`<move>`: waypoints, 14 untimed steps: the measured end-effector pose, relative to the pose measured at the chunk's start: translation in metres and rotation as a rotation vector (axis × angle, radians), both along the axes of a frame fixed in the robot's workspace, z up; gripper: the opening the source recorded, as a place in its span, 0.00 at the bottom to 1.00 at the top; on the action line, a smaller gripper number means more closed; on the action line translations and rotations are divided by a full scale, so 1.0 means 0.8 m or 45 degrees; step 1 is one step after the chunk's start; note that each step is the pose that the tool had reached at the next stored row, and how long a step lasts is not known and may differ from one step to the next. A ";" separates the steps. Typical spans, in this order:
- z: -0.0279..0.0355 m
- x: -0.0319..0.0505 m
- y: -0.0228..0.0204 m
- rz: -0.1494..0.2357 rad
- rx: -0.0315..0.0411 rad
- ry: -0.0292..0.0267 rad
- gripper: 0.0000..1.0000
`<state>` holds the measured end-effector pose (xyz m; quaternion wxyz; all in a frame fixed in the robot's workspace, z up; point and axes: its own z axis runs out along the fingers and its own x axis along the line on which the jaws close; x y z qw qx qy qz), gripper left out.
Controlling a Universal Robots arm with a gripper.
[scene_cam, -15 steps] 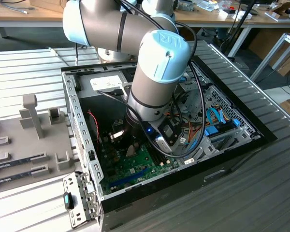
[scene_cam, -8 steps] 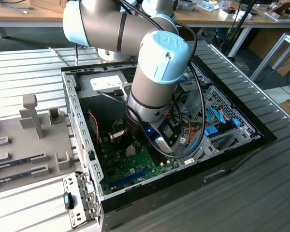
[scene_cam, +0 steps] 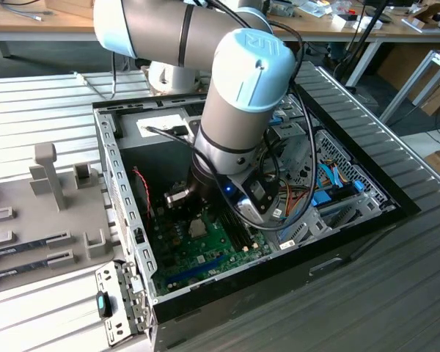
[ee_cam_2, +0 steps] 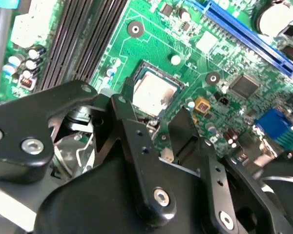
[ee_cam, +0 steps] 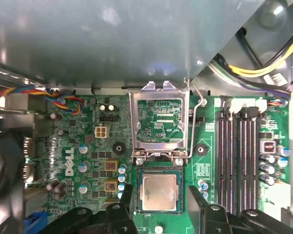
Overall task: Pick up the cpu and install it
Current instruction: 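Place the cpu into insertion slot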
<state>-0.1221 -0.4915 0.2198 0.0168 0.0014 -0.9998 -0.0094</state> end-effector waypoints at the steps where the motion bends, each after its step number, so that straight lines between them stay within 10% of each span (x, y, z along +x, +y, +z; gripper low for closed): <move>1: 0.0032 0.000 0.0013 0.000 0.0006 -0.0002 0.55; 5: 0.0132 0.000 0.0073 0.000 0.0004 -0.0001 0.54; 14: 0.0133 0.012 0.0141 0.000 0.0001 0.0077 0.11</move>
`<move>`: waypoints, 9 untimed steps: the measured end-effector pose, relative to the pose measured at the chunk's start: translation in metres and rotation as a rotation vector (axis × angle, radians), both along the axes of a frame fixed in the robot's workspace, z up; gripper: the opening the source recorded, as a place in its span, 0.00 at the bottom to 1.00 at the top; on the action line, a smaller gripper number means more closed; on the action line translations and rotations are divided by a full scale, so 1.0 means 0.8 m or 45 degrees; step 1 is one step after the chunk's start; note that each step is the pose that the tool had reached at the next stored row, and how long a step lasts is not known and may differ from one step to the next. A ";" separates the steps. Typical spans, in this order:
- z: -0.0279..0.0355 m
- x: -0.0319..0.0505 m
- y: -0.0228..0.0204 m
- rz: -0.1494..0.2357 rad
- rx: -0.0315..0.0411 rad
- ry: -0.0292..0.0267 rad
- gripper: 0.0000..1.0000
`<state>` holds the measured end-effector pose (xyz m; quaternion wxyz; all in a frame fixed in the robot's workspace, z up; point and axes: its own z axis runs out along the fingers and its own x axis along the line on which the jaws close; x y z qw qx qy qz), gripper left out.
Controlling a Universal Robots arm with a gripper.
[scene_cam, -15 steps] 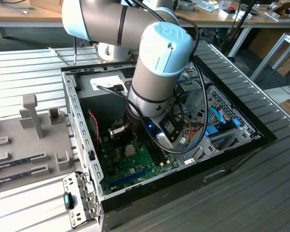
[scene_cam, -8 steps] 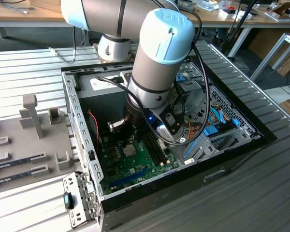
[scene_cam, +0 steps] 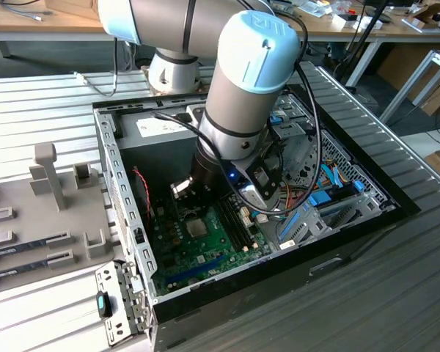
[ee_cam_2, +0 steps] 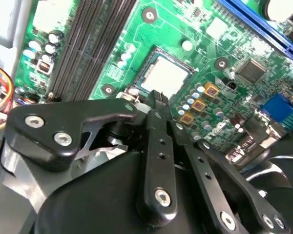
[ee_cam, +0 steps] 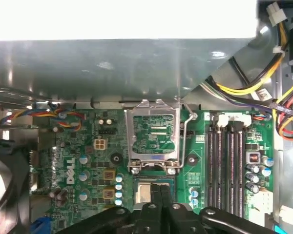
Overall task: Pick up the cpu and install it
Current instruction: 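Place the cpu into insertion slot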
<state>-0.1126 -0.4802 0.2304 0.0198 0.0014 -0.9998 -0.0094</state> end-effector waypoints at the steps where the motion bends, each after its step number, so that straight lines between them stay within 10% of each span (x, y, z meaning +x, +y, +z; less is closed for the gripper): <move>1: -0.0001 0.009 0.0000 0.000 0.0002 0.0073 0.11; 9: 0.0087 0.035 0.0003 0.000 0.0045 0.0183 0.11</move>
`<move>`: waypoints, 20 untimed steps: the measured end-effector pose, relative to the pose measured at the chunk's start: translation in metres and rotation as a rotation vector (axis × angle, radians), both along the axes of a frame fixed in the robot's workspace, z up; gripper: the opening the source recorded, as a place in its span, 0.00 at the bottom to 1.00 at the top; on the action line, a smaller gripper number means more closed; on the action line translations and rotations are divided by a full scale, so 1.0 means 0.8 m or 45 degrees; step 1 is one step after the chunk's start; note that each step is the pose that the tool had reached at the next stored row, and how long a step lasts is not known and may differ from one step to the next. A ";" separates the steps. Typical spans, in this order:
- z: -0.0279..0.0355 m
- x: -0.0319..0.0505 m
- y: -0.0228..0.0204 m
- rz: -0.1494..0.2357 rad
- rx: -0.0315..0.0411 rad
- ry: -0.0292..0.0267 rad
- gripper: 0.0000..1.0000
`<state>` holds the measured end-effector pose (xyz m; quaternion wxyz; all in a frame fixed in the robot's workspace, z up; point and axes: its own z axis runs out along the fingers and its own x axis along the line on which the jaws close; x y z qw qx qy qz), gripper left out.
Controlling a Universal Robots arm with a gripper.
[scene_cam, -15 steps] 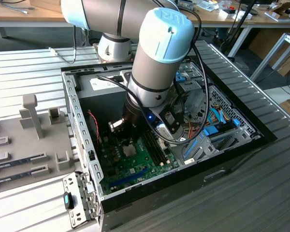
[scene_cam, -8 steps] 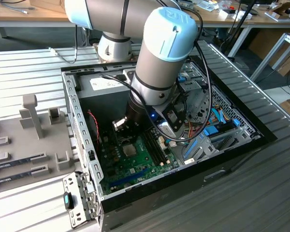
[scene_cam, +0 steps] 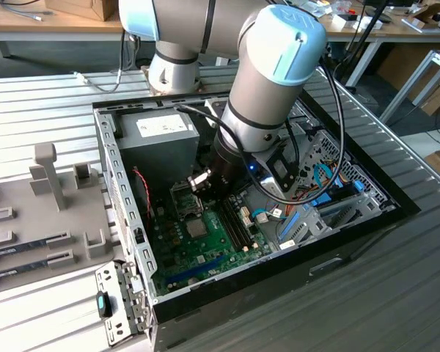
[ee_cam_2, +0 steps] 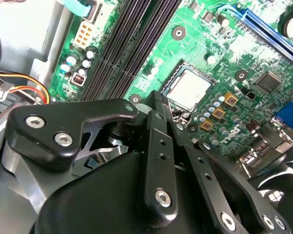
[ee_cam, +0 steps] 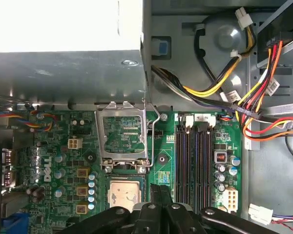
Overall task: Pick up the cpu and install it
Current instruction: 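Close the cpu cover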
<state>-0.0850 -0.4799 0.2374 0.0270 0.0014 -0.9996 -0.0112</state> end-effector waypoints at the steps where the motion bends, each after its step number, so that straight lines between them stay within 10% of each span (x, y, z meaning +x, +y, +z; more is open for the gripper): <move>1: 0.0001 0.000 0.0000 0.000 0.0001 0.0000 0.11; 4: 0.0003 0.000 0.0013 0.000 -0.0004 0.0003 0.11; 9: -0.0009 0.003 0.0203 0.000 0.0060 0.0001 0.11; 15: -0.0010 0.011 0.0200 0.004 0.1573 0.0002 0.11; 16: -0.0010 0.015 0.0201 0.019 0.1965 0.0013 0.11; 20: -0.0009 0.022 0.0201 0.083 0.2477 0.0084 0.11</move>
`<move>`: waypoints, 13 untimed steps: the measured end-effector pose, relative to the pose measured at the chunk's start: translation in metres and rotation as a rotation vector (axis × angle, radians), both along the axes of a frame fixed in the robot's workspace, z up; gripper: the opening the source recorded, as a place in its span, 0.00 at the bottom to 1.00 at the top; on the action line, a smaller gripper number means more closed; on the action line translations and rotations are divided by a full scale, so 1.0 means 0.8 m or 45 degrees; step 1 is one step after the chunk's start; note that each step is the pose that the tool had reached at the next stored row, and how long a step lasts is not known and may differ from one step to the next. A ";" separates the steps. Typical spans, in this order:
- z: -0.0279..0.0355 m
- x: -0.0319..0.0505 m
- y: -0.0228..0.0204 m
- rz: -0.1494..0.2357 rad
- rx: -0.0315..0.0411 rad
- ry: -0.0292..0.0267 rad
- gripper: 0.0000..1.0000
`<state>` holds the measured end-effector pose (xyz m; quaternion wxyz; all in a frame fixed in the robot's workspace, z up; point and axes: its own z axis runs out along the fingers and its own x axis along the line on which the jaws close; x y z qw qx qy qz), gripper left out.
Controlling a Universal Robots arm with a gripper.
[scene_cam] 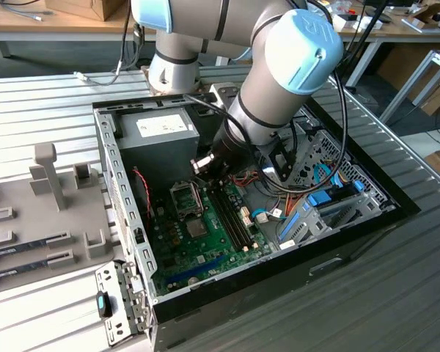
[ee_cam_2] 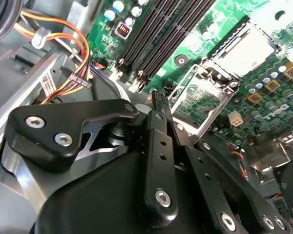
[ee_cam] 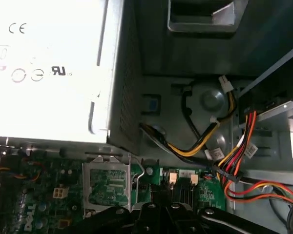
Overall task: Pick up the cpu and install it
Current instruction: 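Close the cpu cover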
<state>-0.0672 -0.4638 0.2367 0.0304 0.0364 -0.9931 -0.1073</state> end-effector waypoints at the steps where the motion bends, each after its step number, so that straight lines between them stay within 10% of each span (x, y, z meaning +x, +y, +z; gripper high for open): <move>1: -0.0001 0.001 0.0000 0.017 0.0029 0.0008 0.11; 9: -0.0016 0.018 -0.0001 0.201 0.0106 0.0104 0.11; 13: -0.0017 0.022 -0.0001 0.370 0.0250 0.0142 0.11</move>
